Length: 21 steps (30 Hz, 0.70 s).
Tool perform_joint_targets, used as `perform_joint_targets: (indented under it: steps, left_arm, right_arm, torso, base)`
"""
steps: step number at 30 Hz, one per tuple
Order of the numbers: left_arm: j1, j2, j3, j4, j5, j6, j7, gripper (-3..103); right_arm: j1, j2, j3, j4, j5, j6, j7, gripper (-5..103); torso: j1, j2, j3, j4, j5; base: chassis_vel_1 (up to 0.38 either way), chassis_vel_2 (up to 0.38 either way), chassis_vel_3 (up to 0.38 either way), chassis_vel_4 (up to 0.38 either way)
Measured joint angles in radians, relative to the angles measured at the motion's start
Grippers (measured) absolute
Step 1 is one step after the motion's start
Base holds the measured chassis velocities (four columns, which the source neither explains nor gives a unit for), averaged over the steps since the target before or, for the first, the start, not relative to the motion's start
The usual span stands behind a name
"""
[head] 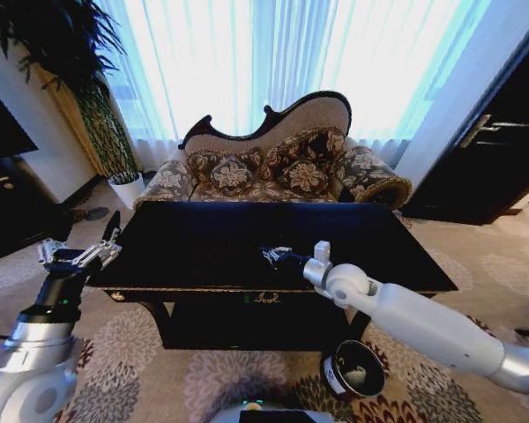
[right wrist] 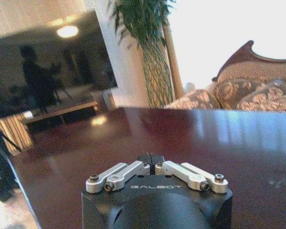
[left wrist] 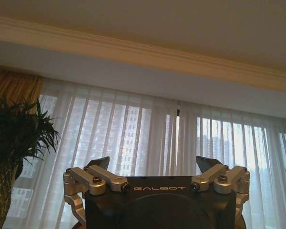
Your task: Move to the front of the table and place the trash on the table into the trash bin.
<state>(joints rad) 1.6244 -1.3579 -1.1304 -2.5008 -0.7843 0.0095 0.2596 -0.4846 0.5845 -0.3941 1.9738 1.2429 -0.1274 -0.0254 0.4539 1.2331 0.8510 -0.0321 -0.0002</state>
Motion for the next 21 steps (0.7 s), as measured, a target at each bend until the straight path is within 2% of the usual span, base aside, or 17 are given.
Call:
perform_joint_targets:
  steps: [3, 4, 8, 13, 21]
  left_arm:
    - [-0.001, -0.003, 0.001, 0.000, -0.002, -0.002, 0.000, 100]
    - [-0.001, -0.003, 0.001, 0.000, -0.002, -0.002, 0.000, 100]
    - [-0.007, -0.009, 0.010, 0.000, -0.003, -0.005, 0.000, 100]
    - [-0.003, -0.015, 0.003, 0.000, -0.007, -0.012, 0.000, 100]
    - [0.016, -0.040, -0.011, 0.000, -0.018, -0.013, -0.003, 100]
  right_arm:
    - [-0.118, -0.065, 0.126, 0.047, 0.011, 0.033, -0.086, 0]
    - [-0.118, -0.065, 0.126, 0.047, 0.011, 0.033, -0.086, 0]
    - [-0.376, -0.117, 0.359, 0.091, 0.002, 0.070, -0.154, 0]
    - [-0.498, -0.123, 0.462, 0.108, 0.001, 0.121, -0.168, 0]
    - [-0.569, -0.120, 0.528, 0.089, -0.018, 0.182, -0.207, 0]
  torso:
    - [0.000, 0.000, 0.000, -0.0005, 0.0001]
    - [0.000, 0.000, 0.000, -0.0005, 0.0001]
    - [0.000, 0.000, 0.000, -0.0008, 0.0004]
    - [0.000, 0.000, 0.000, -0.0006, 0.0001]
    - [0.000, 0.000, 0.000, -0.0003, -0.0001]
  base:
    - [0.000, 0.000, 0.000, 0.000]
    - [0.000, 0.000, 0.000, 0.000]
    - [0.000, 0.000, 0.000, 0.000]
    - [0.000, 0.000, 0.000, 0.000]
    - [0.000, 0.000, 0.000, 0.000]
